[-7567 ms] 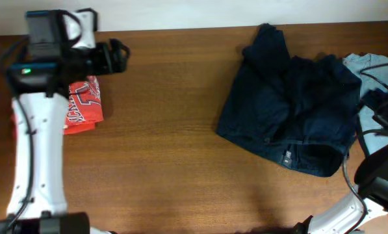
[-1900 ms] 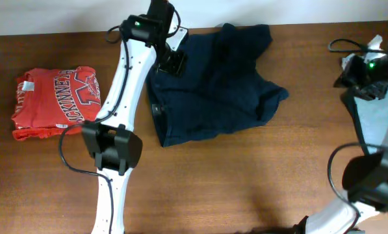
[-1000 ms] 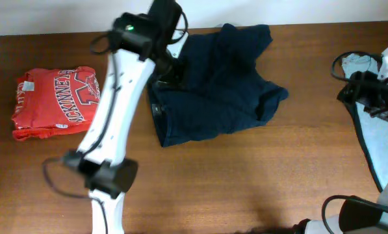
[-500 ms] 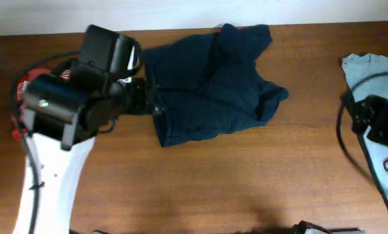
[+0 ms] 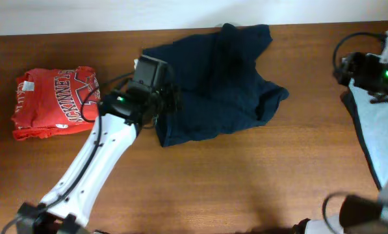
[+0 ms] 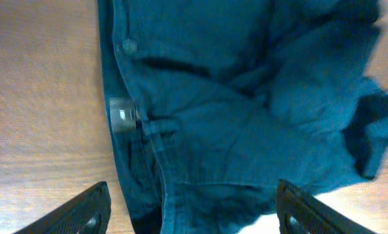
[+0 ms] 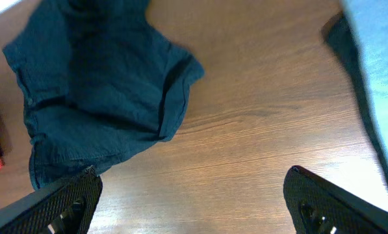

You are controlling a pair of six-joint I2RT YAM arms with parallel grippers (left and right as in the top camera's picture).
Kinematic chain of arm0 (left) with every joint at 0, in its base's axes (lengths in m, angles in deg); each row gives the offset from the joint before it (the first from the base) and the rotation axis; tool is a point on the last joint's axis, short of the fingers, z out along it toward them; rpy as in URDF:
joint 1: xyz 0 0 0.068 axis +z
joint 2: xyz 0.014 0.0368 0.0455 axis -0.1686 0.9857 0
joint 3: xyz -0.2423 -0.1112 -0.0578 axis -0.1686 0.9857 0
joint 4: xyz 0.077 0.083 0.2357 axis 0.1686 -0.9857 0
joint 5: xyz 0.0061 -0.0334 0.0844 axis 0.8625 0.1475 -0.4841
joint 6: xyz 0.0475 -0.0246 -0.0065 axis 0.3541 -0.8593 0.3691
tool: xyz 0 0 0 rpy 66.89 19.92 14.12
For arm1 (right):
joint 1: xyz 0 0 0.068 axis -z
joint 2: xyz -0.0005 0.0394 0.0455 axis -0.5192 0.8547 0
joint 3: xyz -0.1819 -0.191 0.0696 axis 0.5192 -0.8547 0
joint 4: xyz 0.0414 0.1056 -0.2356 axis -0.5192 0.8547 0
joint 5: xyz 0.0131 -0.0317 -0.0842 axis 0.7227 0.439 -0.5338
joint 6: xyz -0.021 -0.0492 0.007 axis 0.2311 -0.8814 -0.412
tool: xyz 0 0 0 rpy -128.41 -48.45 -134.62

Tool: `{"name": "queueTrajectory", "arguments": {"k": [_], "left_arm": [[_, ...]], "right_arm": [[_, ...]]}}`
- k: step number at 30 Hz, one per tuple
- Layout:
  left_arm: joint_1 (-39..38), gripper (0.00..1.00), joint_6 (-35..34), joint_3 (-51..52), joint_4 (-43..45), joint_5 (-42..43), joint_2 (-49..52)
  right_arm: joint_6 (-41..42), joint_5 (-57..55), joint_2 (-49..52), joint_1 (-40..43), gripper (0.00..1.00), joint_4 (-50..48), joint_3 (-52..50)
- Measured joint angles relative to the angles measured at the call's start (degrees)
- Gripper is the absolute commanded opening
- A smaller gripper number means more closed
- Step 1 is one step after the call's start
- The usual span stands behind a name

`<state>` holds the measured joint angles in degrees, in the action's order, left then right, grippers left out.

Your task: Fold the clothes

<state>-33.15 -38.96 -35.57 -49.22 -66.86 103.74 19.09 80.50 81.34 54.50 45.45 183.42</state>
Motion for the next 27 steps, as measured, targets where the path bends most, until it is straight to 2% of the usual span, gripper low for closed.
{"name": "queueTrajectory", "arguments": {"k": [7, 10, 12, 16, 18, 19, 27], "left_arm": [[0.0, 0.80, -0.3, 2.4, -1.4, 1.2, 7.2], [0.0, 0.71, 0.7, 2.5, -1.8, 1.2, 10.2], [0.0, 0.70, 1.2, 2.5, -2.2, 1.2, 11.8], [0.0, 0.41, 2.3, 2.5, -3.5, 1.3, 15.3], [0.0, 0.13, 2.6, 2.6, -4.4, 1.2, 17.0], [0.0, 0.02, 2.6, 2.6, -4.9, 1.0, 17.6], [0.2, 0.01, 3.0, 3.1, -7.1, -5.4, 18.1]], "right_arm": [[-1.2, 1.6, 4.5, -1.7, 0.93, 0.1, -0.1], [-1.5, 2.1, 4.5, -2.7, 0.93, -0.3, -0.1], [-1.6, 2.3, 4.5, -3.0, 0.93, -0.6, -0.1], [-1.7, 2.4, 4.5, -3.0, 0.93, -0.6, -0.1], [-1.7, 2.5, 4.5, -3.0, 0.93, -0.6, -0.1], [-1.7, 2.5, 4.5, -3.0, 0.93, -0.7, -0.1], [-1.7, 2.5, 4.5, -3.0, 0.93, -1.0, -0.1]]}}
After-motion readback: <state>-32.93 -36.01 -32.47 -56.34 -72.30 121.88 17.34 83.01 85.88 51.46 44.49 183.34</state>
